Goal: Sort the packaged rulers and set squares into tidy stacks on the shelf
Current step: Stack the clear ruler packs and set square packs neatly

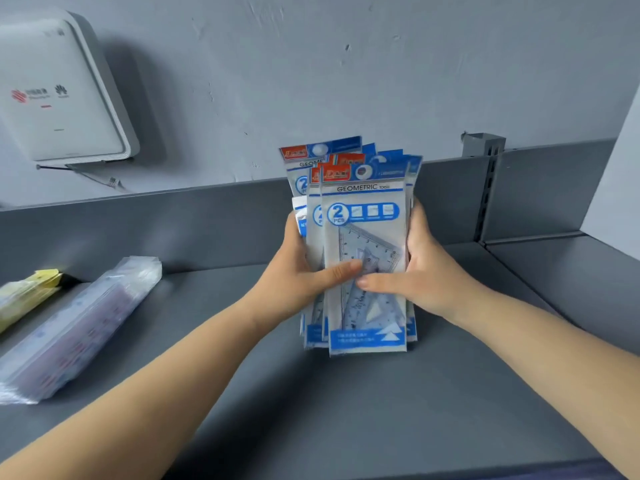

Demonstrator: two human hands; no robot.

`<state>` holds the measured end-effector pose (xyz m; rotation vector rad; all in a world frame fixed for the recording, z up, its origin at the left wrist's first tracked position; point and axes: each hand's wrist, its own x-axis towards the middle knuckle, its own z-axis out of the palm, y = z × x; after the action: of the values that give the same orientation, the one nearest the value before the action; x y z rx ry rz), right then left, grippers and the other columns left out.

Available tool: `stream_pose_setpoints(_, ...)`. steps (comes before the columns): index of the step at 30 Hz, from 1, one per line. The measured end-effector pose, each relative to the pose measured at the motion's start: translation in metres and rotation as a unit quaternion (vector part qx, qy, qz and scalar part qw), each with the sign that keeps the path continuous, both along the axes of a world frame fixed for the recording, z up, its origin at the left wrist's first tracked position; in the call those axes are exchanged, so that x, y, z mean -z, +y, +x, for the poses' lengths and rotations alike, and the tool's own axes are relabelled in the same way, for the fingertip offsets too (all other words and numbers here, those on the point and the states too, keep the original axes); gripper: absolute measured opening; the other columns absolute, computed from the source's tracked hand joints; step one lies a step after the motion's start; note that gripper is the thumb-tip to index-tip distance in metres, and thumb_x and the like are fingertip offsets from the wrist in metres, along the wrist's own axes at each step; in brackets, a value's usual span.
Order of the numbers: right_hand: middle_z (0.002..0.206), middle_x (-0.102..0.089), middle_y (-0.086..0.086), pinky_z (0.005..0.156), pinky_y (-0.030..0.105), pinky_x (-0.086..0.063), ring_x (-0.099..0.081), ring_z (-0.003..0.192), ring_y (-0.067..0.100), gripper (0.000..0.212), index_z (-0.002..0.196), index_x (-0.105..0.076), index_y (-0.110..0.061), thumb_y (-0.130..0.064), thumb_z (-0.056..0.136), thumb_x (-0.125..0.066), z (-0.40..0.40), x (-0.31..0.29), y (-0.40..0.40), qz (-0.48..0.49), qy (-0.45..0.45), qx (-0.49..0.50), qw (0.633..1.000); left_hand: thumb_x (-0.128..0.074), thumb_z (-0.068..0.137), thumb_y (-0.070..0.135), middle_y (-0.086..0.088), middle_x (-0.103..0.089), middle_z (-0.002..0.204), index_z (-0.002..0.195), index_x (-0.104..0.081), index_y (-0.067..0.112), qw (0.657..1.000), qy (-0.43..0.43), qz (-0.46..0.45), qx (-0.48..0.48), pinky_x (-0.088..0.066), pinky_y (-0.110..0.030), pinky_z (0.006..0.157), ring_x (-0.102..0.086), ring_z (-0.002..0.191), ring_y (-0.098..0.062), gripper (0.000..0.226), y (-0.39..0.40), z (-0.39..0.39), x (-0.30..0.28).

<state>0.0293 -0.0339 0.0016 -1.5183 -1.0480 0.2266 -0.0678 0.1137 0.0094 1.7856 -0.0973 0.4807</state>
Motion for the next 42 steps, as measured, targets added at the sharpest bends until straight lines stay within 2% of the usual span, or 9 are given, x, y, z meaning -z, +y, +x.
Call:
stream_pose_setpoints(3, 0.118, -0.051, -0.019, 0.086, 0.012, -0.049, -0.053, 0.108, -0.013, 0.095, 0.130, -0.016, -0.031, 0.007, 0.067, -0.076, 0.000, -0.002, 0.001, 0.007, -0.015, 0.000, 1.000, -0.065, 0.076, 0.010, 0.001, -0.059, 0.123, 0.120, -0.033, 0.027, 1.000, -0.010, -0.026, -0.005, -0.056, -0.028, 0.083, -0.063, 0.107, -0.008, 0.057, -0.003, 0.001, 0.002)
stream_pose_setpoints(7, 0.112, -0.051, -0.018, 0.079, 0.002, -0.043, -0.053, 0.099, -0.021, 0.090, 0.129, -0.019, -0.020, 0.011, 0.066, -0.075, -0.005, -0.015, 0.004, 0.047, -0.046, 0.015, 0.998, -0.065, 0.080, 0.004, 0.002, -0.057, 0.124, 0.117, -0.033, 0.028, 0.997, -0.072, -0.022, -0.030, -0.052, -0.020, 0.084, -0.061, 0.111, -0.007, 0.054, -0.008, -0.002, -0.008)
stream_pose_setpoints(12, 0.113, -0.041, -0.029, 0.079, -0.007, -0.033, -0.042, 0.096, -0.034, 0.097, 0.135, -0.016, -0.015, 0.000, 0.065, -0.081, -0.005, -0.013, 0.003, -0.014, -0.094, 0.037, 0.995, -0.077, 0.068, 0.003, -0.002, -0.058, 0.123, 0.119, -0.033, 0.028, 0.998, -0.065, -0.010, -0.008, -0.053, -0.026, 0.087, -0.062, 0.110, -0.012, 0.072, 0.000, -0.005, -0.006)
stream_pose_setpoints(17, 0.108, -0.038, -0.038, 0.074, -0.004, -0.039, -0.045, 0.092, -0.030, 0.105, 0.140, -0.008, -0.029, 0.002, 0.067, -0.076, -0.006, 0.011, -0.006, -0.130, -0.075, 0.024, 0.988, -0.075, 0.073, 0.010, 0.002, -0.055, 0.128, 0.120, -0.030, 0.037, 0.999, -0.020, 0.027, 0.001, -0.053, -0.030, 0.091, -0.060, 0.114, -0.011, 0.070, -0.003, -0.013, 0.022)
stream_pose_setpoints(27, 0.106, -0.041, -0.034, 0.071, -0.008, -0.035, -0.041, 0.086, -0.037, 0.109, 0.146, -0.007, -0.017, 0.002, 0.066, -0.079, -0.005, -0.013, 0.003, -0.088, -0.084, 0.045, 0.992, -0.071, 0.074, -0.009, 0.000, -0.057, 0.123, 0.122, -0.030, 0.026, 0.999, -0.032, -0.010, 0.001, -0.053, -0.021, 0.081, -0.063, 0.107, -0.008, 0.073, 0.000, -0.007, 0.000)
stream_pose_setpoints(30, 0.110, -0.041, -0.032, 0.070, -0.003, -0.041, -0.044, 0.088, -0.034, 0.113, 0.145, -0.005, -0.025, 0.004, 0.065, -0.078, -0.007, -0.001, 0.001, -0.115, -0.052, 0.021, 0.992, -0.070, 0.073, -0.012, -0.004, -0.053, 0.129, 0.131, -0.026, 0.024, 1.000, 0.006, -0.018, 0.018, -0.054, -0.023, 0.084, -0.060, 0.112, -0.011, 0.082, -0.001, -0.008, 0.010)
stream_pose_setpoints(34, 0.115, -0.041, -0.031, 0.070, 0.006, -0.048, -0.047, 0.093, -0.030, 0.108, 0.133, -0.009, -0.037, 0.011, 0.064, -0.077, -0.010, 0.018, -0.003, -0.113, -0.024, -0.011, 0.993, -0.072, 0.073, -0.008, 0.005, -0.051, 0.124, 0.122, -0.028, 0.035, 1.000, 0.011, 0.001, 0.007, -0.052, -0.017, 0.081, -0.059, 0.106, 0.004, 0.078, -0.002, -0.009, 0.024)
stream_pose_setpoints(38, 0.123, -0.045, -0.021, 0.073, 0.003, -0.045, -0.049, 0.101, -0.024, 0.106, 0.142, -0.016, -0.020, 0.015, 0.062, -0.076, -0.010, 0.021, 0.000, -0.093, -0.026, -0.013, 0.995, -0.075, 0.067, -0.013, 0.003, -0.056, 0.117, 0.120, -0.033, 0.030, 1.000, -0.004, -0.012, 0.012, -0.053, -0.020, 0.080, -0.061, 0.103, 0.000, 0.079, -0.003, -0.004, 0.027)
stream_pose_setpoints(42, 0.118, -0.045, -0.025, 0.080, 0.002, -0.042, -0.049, 0.101, -0.025, 0.111, 0.146, -0.004, -0.013, 0.018, 0.064, -0.072, -0.006, 0.012, 0.005, -0.048, -0.027, 0.018, 0.998, -0.068, 0.062, -0.004, -0.004, -0.057, 0.117, 0.120, -0.035, 0.024, 0.997, -0.044, -0.070, -0.005, -0.052, -0.027, 0.086, -0.060, 0.108, -0.011, 0.072, -0.009, 0.005, 0.024)
